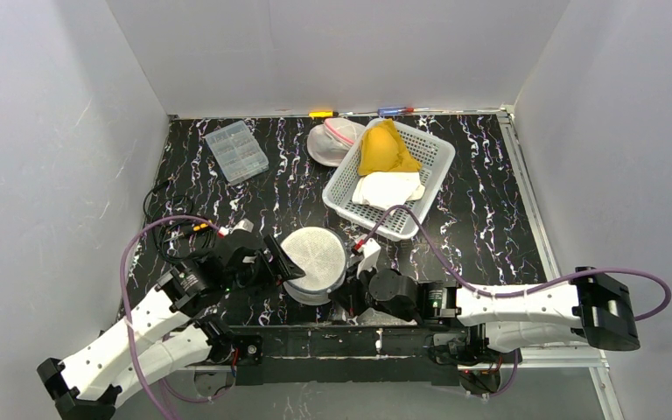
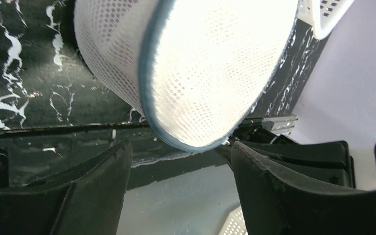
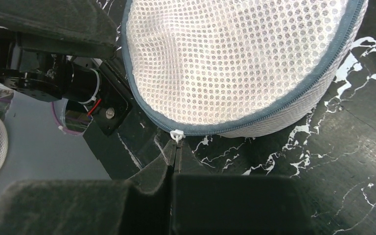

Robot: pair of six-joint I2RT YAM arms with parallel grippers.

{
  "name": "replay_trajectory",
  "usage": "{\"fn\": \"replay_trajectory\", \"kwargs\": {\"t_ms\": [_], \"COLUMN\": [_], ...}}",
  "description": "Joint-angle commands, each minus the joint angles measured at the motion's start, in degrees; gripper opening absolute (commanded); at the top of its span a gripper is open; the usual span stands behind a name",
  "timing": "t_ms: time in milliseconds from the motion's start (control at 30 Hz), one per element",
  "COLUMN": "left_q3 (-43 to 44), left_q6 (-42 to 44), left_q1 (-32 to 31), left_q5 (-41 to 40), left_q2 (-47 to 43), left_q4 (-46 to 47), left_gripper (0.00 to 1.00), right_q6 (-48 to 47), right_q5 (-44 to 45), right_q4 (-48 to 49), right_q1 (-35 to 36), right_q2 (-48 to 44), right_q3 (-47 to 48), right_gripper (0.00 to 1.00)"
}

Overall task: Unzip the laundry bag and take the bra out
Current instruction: Unzip the laundry bag at the center of the board.

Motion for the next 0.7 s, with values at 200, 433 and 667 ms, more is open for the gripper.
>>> {"fn": "replay_trajectory", "kwargs": {"t_ms": [200,433,667], "left_q3": [6.6,3.6,0.8], "left_q6": [-7.4,-11.3,-13.1], "left_q1": [-10.6,-12.4,-12.4], "left_q5": [-3.5,-5.3,-8.2], "left_q2": [6.8,6.6,7.3], "left_q4": [-1.1,2.9,3.6], "left_gripper": [0.71,0.66,0.57], "right_q6": [-2.3,-2.5,-2.7], "right_q5": [-2.9,-4.5,-5.0], "right_q4": [5.6,6.5,6.7], "right_q1": [0.3,0.3,0.3], "right_q2": [3.6,4.2,3.7], "right_q3": [4.9,5.2,4.9], "right_gripper": [0.01,0.01,0.01]}}
